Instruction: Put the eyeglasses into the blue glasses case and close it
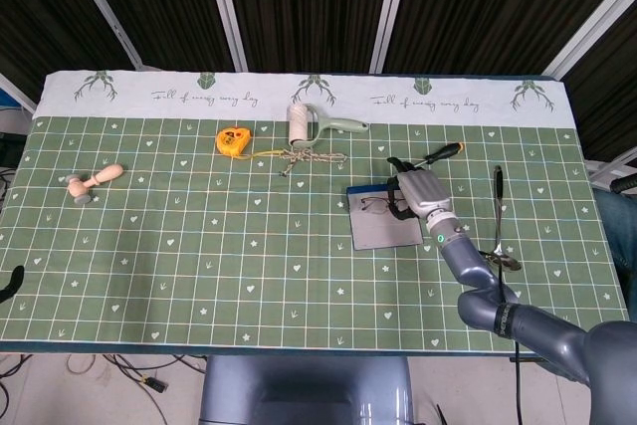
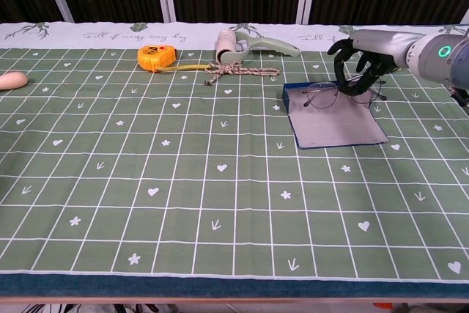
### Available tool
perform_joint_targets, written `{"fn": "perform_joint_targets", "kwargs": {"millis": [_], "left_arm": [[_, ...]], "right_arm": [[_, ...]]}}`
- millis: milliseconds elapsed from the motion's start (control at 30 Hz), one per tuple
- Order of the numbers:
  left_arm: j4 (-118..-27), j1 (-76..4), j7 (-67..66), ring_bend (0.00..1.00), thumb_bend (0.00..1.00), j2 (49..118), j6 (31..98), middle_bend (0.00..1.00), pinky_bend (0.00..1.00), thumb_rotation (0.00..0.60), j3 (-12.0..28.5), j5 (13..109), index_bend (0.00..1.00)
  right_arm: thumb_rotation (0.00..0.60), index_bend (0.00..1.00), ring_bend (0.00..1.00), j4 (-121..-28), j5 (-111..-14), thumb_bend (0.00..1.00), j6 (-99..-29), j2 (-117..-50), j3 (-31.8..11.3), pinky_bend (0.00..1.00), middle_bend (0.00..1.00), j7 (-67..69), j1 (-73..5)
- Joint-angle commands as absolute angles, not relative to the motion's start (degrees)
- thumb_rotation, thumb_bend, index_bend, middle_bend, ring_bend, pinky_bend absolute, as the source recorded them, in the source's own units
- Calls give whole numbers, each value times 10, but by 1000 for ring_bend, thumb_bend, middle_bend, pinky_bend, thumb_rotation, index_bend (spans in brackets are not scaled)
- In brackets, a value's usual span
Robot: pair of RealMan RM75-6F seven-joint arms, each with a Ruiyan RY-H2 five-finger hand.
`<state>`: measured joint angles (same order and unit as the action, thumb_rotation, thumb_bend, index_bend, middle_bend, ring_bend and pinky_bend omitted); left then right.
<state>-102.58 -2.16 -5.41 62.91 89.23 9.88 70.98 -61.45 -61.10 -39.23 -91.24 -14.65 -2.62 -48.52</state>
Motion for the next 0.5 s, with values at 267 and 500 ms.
{"fn": "perform_joint_targets", "kwargs": {"millis": [267,500], "left_arm": [[-1022,-25,-58,0,281,631,888,0,0,600,101,708,187],[-1021,-27,-61,0,281,632,887,0,0,600,102,707,187]], "right_arm": [[600,675,147,-554,-667,546,-375,-941,-138,251,103,60,-492],[600,676,144,-529,-708,546,-369,-950,-132,251,103,128,-499]]}}
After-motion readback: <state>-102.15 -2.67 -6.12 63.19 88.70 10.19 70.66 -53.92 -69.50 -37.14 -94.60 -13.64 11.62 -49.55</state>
